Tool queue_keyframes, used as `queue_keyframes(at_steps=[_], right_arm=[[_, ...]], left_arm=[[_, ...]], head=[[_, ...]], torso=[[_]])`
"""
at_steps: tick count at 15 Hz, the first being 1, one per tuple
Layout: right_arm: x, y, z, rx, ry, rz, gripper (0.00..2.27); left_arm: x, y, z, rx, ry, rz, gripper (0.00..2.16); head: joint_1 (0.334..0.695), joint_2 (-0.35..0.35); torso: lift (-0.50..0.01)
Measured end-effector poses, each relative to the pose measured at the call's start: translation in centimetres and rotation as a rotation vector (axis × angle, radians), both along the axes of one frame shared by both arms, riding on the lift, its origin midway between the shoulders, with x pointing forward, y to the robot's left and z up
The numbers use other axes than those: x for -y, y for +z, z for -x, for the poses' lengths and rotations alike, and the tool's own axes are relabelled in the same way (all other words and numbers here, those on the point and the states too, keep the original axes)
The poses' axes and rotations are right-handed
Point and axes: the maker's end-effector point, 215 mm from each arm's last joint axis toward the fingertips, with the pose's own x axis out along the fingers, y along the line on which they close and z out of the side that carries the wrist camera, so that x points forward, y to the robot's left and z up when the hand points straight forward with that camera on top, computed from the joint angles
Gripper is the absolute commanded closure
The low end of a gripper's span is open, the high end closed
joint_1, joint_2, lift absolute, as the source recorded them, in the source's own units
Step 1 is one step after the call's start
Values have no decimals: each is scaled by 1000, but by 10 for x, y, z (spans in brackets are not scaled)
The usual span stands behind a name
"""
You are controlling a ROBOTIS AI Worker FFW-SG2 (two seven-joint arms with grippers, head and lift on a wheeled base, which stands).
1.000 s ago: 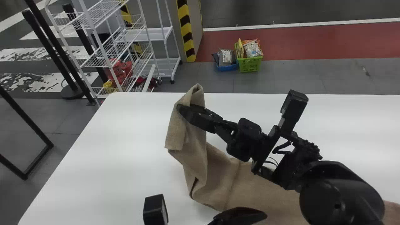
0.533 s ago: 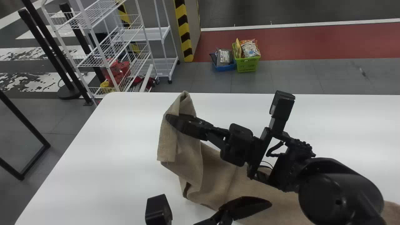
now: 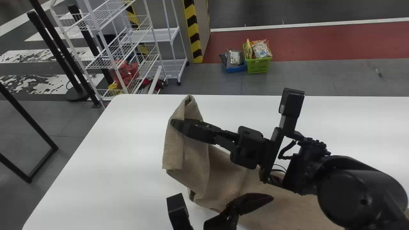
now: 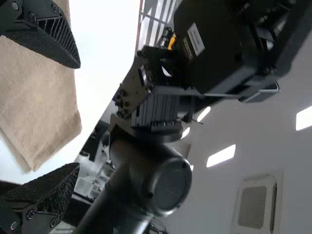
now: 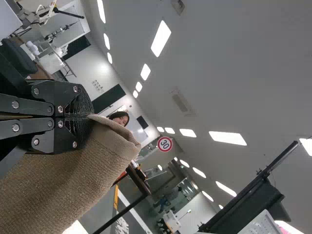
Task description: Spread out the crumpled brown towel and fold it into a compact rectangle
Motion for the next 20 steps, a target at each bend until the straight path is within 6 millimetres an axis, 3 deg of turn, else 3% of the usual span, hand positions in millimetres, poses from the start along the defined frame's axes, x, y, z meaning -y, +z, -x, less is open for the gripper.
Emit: queue_keyframes(at_steps=[5,8,15,20], right_arm=[[2,18,5,-1,8,-53,1217],[5,25,8,-13,13,-86,1220],[11,43,24,-16,33,-132,1217],[31,51,20,-24,1,-170,1217]], left_arm=[[8,-17,-13,0,47,-73,103],[0,-26,-25,14,104,-117,103],[-48,-46,-56,30,221,-208,103],[-75,-58,-67,14,278,-253,103]], head=[[695,186],[695,189],[695,243],[695,251]], torso=[[-127],[-127],[-127],[-127]])
